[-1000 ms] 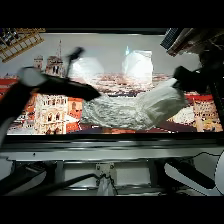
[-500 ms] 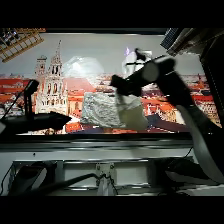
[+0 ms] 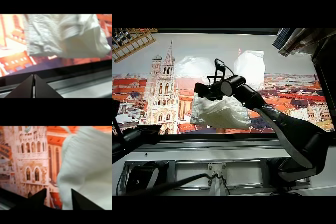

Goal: Fold the clothes and pants, and hang the long-sleeved shirts on hangers.

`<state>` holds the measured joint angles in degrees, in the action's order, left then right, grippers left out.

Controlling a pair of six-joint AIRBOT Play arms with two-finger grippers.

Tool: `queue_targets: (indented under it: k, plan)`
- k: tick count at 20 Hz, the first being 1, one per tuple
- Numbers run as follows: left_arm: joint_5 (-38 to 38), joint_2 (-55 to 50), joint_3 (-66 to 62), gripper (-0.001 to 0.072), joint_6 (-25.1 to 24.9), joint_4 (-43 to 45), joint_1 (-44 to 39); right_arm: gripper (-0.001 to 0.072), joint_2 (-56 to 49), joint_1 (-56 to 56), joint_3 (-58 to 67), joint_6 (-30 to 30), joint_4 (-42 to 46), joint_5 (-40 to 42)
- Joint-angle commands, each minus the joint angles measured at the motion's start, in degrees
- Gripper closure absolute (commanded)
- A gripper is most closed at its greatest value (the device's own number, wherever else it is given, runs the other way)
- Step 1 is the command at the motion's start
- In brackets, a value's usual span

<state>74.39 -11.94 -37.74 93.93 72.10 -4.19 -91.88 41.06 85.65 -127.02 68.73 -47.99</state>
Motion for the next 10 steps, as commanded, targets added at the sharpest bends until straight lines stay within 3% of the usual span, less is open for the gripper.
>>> queue_targets:
  k: [1,3,5,9,10]
  plan:
    - [-1.18,0.90,0.11,0.0689,2.32,2.89,0.04,0.0282,-1.86,0.55,0.07,11.63,-12.37,2.75]
    - [-3.76,-0.96,0.11,0.0688,2.32,2.86,0.00,0.0283,-0.28,-0.11,0.07,12.28,-9.60,-1.99]
    - [-5.86,-3.39,0.11,0.0689,2.29,2.89,0.00,0.0283,2.45,-1.73,0.04,12.22,-1.44,-9.11]
    - [-10.45,-8.26,0.11,0.0674,2.08,2.91,-0.02,0.0283,9.97,-5.97,-1.07,11.82,25.70,-26.18]
    - [-11.41,-9.57,0.09,0.0559,2.08,2.89,-0.02,0.0282,12.17,-7.48,-2.51,11.87,31.82,-28.30]
